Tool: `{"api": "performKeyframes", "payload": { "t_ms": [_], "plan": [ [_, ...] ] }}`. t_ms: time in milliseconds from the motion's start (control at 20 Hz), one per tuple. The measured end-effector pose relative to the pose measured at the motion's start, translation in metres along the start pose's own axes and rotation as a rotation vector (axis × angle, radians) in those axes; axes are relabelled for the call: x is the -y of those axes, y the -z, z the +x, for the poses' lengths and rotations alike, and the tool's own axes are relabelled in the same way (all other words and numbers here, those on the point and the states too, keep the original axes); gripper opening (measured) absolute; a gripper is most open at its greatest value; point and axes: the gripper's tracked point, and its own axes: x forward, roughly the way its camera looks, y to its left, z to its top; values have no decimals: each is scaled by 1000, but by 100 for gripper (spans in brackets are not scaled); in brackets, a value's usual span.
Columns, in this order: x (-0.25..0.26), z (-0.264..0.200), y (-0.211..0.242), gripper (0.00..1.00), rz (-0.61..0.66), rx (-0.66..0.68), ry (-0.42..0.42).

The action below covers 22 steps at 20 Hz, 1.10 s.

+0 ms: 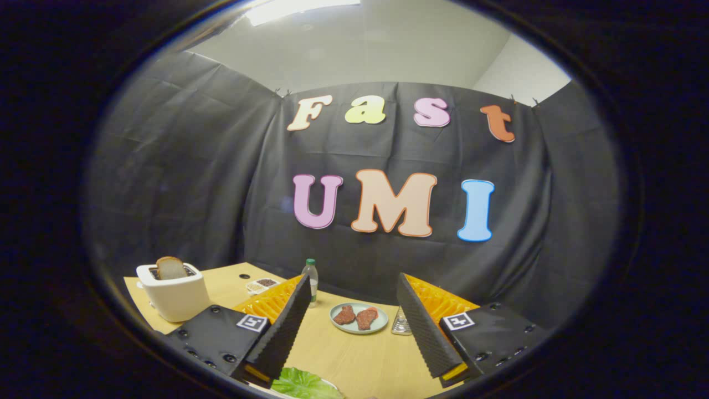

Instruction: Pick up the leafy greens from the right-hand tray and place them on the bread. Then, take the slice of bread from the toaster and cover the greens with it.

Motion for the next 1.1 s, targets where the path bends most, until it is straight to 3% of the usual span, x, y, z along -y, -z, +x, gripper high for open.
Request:
{"api": "performKeyframes", "payload": {
  "t_ms": [650, 1100],
  "plan": [
    [-41, 12, 86, 100, -112, -208, -303],
    [-66, 8, 151, 100, -164, -346, -452]
  ]
}}
